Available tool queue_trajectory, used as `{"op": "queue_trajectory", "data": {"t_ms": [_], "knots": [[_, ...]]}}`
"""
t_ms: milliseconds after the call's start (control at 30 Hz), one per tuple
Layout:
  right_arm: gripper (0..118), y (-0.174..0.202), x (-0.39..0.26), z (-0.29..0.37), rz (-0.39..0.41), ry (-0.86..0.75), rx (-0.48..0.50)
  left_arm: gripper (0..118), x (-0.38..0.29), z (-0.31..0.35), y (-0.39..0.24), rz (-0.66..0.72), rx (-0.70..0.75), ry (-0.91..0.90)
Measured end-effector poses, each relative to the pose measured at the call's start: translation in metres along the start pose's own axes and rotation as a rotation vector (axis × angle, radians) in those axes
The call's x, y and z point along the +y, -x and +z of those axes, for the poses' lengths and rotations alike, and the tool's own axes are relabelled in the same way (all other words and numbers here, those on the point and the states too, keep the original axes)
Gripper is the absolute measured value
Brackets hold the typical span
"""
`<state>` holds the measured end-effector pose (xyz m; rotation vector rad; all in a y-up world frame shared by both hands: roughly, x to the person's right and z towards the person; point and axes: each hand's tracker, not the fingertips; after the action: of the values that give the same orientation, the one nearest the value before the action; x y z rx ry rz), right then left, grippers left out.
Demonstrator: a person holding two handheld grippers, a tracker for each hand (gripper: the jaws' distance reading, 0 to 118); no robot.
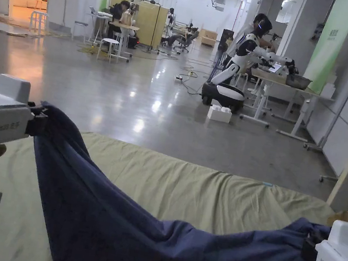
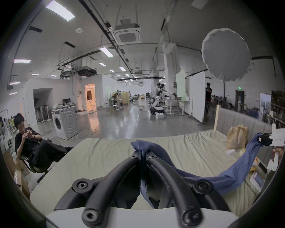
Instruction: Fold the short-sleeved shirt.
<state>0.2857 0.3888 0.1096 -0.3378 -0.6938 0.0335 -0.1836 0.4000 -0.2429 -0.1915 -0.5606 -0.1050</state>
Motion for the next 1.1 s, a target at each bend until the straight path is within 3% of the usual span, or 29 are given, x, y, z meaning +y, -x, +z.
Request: {"op": "queue_trajectory", "data": {"t_ms": [33, 167, 200, 400, 533, 833, 1100], "knots": [[10, -0.003, 0.010, 0.000, -0.004, -0.013, 0.005, 5, 0.043, 0.030, 0.016, 0.016, 0.011, -0.003], [10, -0.007, 0.050, 0.001, -0.004, -0.061, 0.005, 5, 0.075, 0.045, 0.032, 0.022, 0.077, -0.025], [10, -0.007, 0.059, -0.001, 0.005, -0.078, 0.004, 5, 0.071, 0.016, 0.056, 0.034, 0.083, -0.027], [10, 0.000, 0.091, -0.024, 0.015, -0.089, -0.009, 5, 0.082, -0.014, 0.098, 0.100, 0.125, -0.013], [10, 0.008, 0.104, -0.048, 0.037, -0.075, -0.012, 5, 0.085, -0.023, 0.078, 0.019, 0.153, 0.030], [10, 0.021, 0.126, -0.089, 0.114, -0.060, -0.017, 5, 0.087, -0.048, 0.059, 0.018, 0.158, 0.034], [10, 0.013, 0.097, -0.098, 0.120, -0.037, -0.025, 5, 0.049, -0.055, 0.055, 0.036, 0.151, 0.074]]}}
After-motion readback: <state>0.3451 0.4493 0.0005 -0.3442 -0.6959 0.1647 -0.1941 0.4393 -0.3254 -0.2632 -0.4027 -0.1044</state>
